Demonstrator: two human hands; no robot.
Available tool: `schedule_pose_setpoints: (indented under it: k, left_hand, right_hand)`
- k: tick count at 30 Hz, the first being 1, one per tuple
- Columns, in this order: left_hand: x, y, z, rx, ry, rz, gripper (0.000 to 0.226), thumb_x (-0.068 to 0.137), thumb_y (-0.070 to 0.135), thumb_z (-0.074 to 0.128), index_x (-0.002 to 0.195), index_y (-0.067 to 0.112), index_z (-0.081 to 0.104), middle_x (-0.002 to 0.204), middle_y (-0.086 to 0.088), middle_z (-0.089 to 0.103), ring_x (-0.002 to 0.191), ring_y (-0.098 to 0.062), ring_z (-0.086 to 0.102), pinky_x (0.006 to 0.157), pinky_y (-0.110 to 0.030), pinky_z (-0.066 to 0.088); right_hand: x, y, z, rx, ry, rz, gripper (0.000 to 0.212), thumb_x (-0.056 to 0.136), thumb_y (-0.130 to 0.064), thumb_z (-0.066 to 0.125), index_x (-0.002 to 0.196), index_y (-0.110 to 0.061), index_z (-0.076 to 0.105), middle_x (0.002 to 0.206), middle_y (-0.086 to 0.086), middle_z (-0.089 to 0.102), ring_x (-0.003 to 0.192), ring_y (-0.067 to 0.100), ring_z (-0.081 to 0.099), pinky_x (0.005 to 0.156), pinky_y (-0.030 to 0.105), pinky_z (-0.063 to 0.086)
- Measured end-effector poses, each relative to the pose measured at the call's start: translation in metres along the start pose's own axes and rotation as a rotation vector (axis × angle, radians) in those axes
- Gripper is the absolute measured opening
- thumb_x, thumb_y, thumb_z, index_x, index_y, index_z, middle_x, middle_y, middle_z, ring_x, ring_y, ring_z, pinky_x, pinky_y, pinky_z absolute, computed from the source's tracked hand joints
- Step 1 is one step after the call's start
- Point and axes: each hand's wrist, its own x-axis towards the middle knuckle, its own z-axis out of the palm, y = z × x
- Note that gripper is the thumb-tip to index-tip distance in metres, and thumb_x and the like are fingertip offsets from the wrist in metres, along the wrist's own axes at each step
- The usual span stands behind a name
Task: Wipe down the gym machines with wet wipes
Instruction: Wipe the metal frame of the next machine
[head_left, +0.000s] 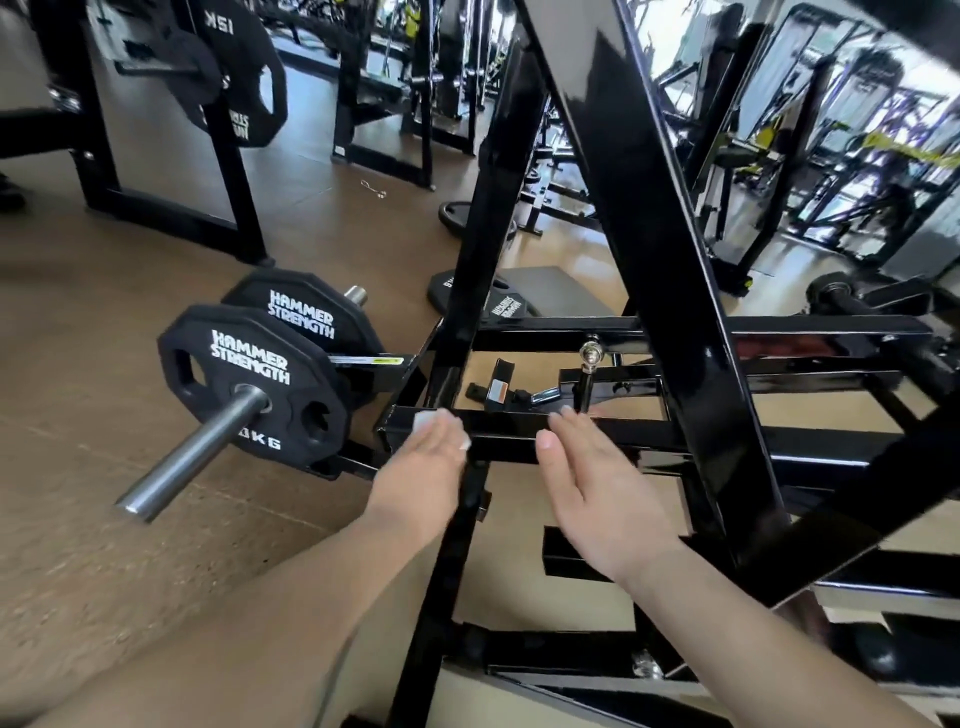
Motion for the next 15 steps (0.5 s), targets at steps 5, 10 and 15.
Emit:
schedule_pose_setpoints:
  k: [5, 10, 15]
  left_hand:
    - [-0.042, -0.033, -0.064, -0.608, 0.114, -0.426, 0.042, 0.111, 0.031, 0.031, 0.127, 0.012, 0.065, 0.111, -0.012, 0.072, 0.111, -0.032, 0.065, 0.090, -0.030, 0.044]
    - [-0.076, -0.002, -0.112, -0.877, 0.107, -0.398, 0.039, 0.111, 0.035, 0.035, 0.101, 0.016, 0.067, 0.080, 0.001, 0.063, 0.078, -0.014, 0.059, 0.063, -0.007, 0.043]
    - [-0.077, 0.002, -0.128, -1.102, 0.079, -0.458, 0.035, 0.109, 0.040, 0.040, 0.107, 0.028, 0.072, 0.104, 0.000, 0.076, 0.102, -0.018, 0.071, 0.100, -0.042, 0.056]
  right_hand:
    - [-0.004, -0.052, 0.000, 0.007, -0.097, -0.056, 0.061, 0.107, -0.058, 0.025, 0.158, -0.028, 0.038, 0.164, -0.011, 0.035, 0.153, 0.006, 0.026, 0.122, 0.030, 0.026]
    - [-0.005, -0.092, -0.007, 0.353, -0.102, -0.016, 0.047, 0.108, -0.045, 0.042, 0.150, -0.026, 0.049, 0.145, -0.008, 0.058, 0.131, 0.010, 0.055, 0.110, 0.027, 0.042]
    - [-0.017, -0.104, -0.018, -0.086, -0.051, -0.343, 0.040, 0.103, -0.046, 0.049, 0.142, -0.039, 0.055, 0.138, -0.021, 0.059, 0.092, 0.003, 0.059, 0.092, 0.029, 0.052]
